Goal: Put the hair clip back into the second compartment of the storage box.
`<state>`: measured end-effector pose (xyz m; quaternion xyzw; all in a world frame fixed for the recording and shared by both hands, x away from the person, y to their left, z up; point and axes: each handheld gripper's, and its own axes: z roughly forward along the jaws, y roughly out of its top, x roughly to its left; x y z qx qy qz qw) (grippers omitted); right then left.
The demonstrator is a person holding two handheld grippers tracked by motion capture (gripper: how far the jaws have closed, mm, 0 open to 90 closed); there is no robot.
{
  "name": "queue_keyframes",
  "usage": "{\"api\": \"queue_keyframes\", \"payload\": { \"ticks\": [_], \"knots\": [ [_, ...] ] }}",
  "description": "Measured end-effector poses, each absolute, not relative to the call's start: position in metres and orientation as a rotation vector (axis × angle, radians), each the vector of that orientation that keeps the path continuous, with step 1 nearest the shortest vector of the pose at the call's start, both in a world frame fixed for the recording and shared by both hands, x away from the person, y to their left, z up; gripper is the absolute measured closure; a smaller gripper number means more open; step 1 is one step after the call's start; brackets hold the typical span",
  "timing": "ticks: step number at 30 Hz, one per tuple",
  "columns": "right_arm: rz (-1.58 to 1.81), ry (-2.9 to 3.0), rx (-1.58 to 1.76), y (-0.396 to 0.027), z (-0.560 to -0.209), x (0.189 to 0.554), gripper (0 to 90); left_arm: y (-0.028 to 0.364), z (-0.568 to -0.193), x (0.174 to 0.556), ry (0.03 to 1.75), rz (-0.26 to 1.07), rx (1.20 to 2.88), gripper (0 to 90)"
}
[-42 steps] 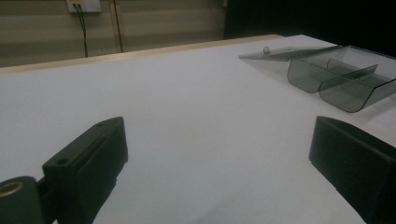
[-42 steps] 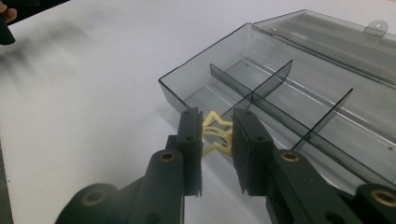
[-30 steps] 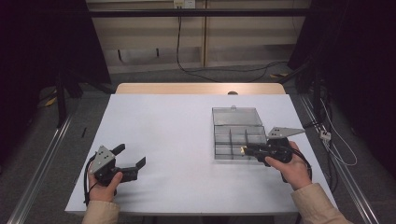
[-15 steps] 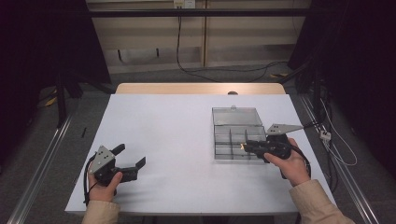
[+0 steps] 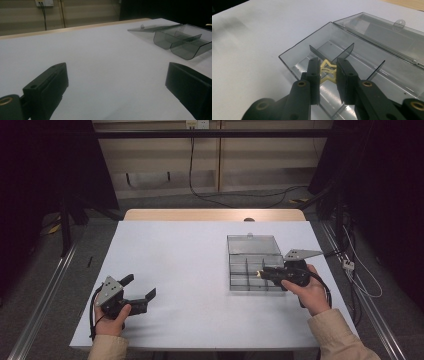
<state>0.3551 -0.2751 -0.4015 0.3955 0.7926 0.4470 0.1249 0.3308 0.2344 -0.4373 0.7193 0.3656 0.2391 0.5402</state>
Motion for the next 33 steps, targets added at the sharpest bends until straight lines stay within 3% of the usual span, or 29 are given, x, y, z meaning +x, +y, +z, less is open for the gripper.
{"api": "queue_keyframes", "payload": {
  "ticks": [33],
  "knots": [
    [1.278, 2.282, 1.194, -0.278, -0.406, 0.375, 73.9, 0.234, -0.438, 0.331, 0.873, 0.562, 1.708, 4.5]
  ]
}}
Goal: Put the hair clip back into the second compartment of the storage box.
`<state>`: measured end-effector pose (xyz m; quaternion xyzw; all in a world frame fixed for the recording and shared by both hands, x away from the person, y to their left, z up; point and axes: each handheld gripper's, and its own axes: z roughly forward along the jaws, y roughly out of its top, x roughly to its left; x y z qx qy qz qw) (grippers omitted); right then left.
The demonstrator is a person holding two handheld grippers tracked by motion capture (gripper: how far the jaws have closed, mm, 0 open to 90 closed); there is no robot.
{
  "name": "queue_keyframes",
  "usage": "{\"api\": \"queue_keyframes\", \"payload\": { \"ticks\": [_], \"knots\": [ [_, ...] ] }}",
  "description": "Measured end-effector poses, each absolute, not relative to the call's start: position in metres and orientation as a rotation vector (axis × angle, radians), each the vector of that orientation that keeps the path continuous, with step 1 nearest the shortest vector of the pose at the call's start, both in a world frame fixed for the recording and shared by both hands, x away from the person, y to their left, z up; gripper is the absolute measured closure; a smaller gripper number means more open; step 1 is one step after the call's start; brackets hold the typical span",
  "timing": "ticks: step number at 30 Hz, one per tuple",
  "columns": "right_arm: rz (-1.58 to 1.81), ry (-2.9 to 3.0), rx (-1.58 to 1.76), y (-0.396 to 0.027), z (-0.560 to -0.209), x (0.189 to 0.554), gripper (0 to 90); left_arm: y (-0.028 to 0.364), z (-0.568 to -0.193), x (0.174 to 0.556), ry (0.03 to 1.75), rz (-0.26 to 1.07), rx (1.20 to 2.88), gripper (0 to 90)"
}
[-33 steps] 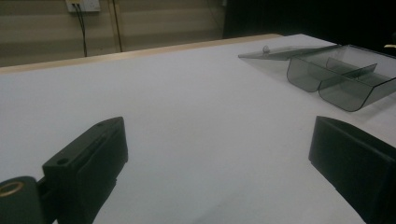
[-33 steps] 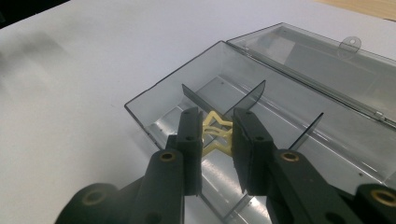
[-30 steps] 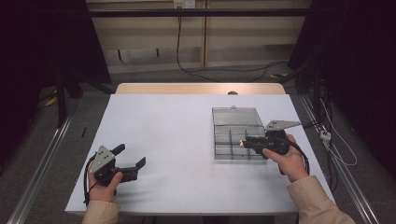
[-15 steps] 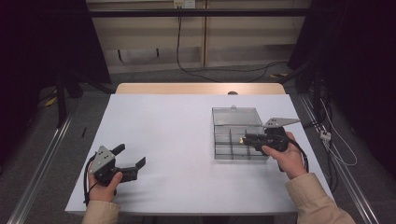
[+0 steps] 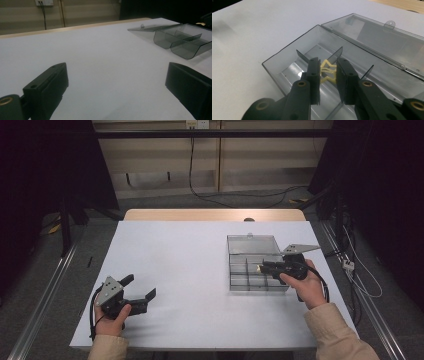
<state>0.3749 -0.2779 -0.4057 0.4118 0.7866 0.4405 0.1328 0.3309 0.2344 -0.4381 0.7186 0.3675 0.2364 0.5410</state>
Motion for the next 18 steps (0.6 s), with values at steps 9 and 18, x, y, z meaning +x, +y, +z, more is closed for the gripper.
{"api": "queue_keyframes", "payload": {
  "ticks": [9, 18],
  "knots": [
    [1.268, 2.276, 1.187, -0.2774, -0.4047, 0.3804, 73.9, 0.2343, -0.4382, 0.3309, 0.873, 0.561, 1.708, 4.5],
    [1.270, 2.269, 1.188, -0.2754, -0.4045, 0.3846, 73.9, 0.2345, -0.4383, 0.3309, 0.873, 0.561, 1.707, 4.5]
  ]
}}
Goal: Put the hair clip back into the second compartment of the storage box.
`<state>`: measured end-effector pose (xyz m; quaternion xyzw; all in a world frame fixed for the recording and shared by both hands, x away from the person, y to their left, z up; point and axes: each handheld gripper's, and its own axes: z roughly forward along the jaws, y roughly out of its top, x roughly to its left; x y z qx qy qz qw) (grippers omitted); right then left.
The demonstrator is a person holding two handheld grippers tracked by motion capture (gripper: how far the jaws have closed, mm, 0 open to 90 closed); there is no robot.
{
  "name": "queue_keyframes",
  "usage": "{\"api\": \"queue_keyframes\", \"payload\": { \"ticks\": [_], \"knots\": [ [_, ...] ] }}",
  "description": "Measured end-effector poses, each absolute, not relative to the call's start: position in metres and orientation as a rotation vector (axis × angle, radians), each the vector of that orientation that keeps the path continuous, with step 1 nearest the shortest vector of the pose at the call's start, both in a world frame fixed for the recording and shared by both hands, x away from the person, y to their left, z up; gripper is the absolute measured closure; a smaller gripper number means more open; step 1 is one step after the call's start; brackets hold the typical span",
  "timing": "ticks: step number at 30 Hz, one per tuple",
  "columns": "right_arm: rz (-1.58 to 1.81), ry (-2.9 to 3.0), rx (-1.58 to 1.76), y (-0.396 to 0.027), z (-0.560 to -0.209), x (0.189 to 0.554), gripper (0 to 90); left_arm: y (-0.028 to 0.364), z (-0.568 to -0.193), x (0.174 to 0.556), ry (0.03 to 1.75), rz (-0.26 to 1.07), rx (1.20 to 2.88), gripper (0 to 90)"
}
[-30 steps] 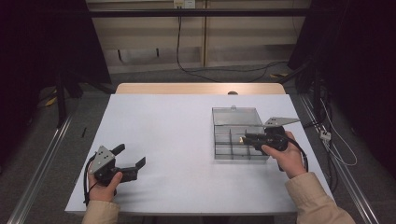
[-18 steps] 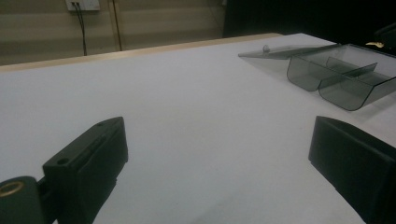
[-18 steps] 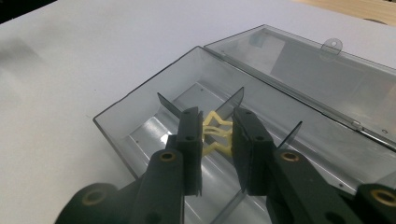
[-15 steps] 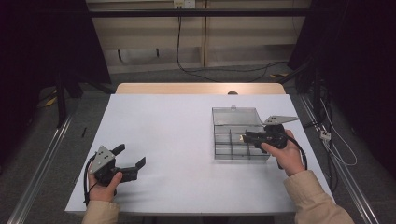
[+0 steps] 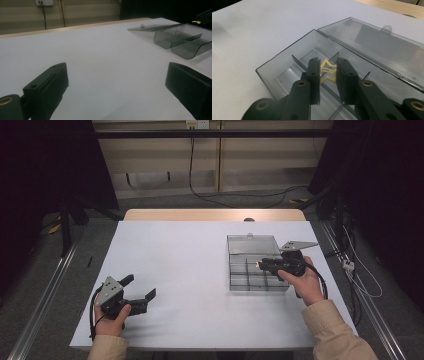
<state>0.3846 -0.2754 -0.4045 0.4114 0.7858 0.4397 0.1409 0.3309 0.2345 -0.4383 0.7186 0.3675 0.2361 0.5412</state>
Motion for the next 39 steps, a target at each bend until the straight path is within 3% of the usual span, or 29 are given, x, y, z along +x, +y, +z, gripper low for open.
{"api": "queue_keyframes", "payload": {
  "ticks": [39],
  "knots": [
    [1.233, 2.247, 1.219, -0.276, -0.416, 0.404, 73.8, 0.234, -0.439, 0.331, 0.875, 0.559, 1.706, 4.8]
  ]
}}
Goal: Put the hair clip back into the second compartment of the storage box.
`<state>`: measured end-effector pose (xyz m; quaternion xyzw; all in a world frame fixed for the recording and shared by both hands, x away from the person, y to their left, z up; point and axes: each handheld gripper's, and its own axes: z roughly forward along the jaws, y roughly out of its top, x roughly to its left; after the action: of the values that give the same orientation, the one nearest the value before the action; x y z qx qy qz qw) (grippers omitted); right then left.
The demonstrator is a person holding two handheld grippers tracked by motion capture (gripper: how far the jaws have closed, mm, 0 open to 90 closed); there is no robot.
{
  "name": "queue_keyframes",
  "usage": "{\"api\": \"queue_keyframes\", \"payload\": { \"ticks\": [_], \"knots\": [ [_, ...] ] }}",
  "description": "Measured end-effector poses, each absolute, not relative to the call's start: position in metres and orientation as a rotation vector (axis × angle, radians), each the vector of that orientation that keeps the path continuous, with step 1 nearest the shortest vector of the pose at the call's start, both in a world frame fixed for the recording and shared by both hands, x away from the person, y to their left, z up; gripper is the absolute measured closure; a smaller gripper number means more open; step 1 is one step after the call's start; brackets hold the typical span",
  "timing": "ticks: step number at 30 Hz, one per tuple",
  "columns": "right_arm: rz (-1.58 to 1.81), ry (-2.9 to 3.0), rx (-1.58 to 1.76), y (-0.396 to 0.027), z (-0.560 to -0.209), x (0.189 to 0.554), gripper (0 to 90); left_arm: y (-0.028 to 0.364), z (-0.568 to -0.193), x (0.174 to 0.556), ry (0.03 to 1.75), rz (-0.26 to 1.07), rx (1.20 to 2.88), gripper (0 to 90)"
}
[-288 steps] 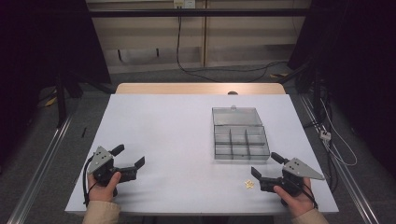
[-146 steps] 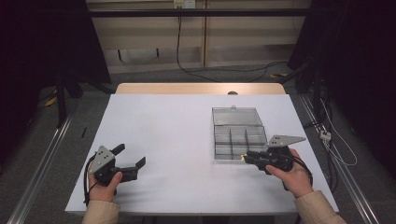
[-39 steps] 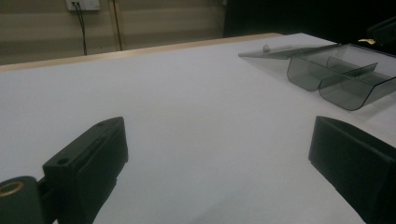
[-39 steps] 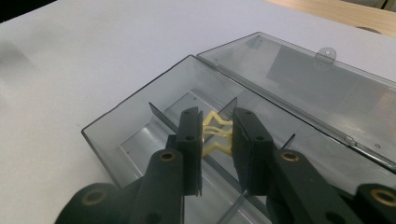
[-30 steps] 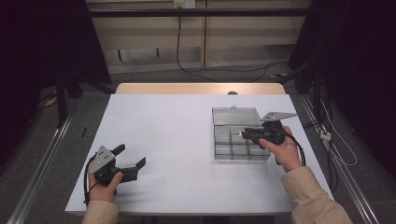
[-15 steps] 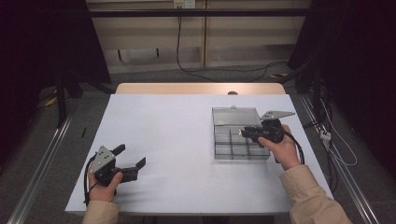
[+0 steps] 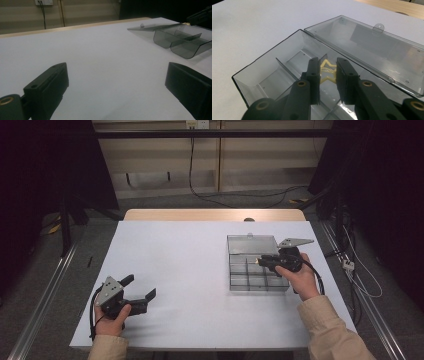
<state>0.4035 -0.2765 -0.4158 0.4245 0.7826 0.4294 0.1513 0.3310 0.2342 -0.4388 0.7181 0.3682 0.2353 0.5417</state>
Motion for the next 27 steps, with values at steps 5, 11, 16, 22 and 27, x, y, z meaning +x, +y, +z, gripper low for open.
{"api": "queue_keyframes", "payload": {
  "ticks": [5, 11, 16, 22, 27],
  "knots": [
    [1.230, 2.249, 1.227, -0.2751, -0.4184, 0.4056, 73.9, 0.2342, -0.4388, 0.3311, 0.874, 0.559, 1.706, 4.8],
    [1.229, 2.251, 1.229, -0.2737, -0.4199, 0.4066, 73.9, 0.2346, -0.4388, 0.3312, 0.872, 0.560, 1.713, 4.8],
    [1.225, 2.256, 1.229, -0.2726, -0.4216, 0.4076, 73.9, 0.2343, -0.4390, 0.3312, 0.872, 0.556, 1.713, 4.8],
    [1.221, 2.259, 1.231, -0.2703, -0.4234, 0.4086, 73.8, 0.2344, -0.4391, 0.3312, 0.873, 0.557, 1.714, 4.8],
    [1.219, 2.258, 1.238, -0.2695, -0.4240, 0.4092, 73.8, 0.2342, -0.4392, 0.3313, 0.874, 0.555, 1.715, 4.8]
  ]
}}
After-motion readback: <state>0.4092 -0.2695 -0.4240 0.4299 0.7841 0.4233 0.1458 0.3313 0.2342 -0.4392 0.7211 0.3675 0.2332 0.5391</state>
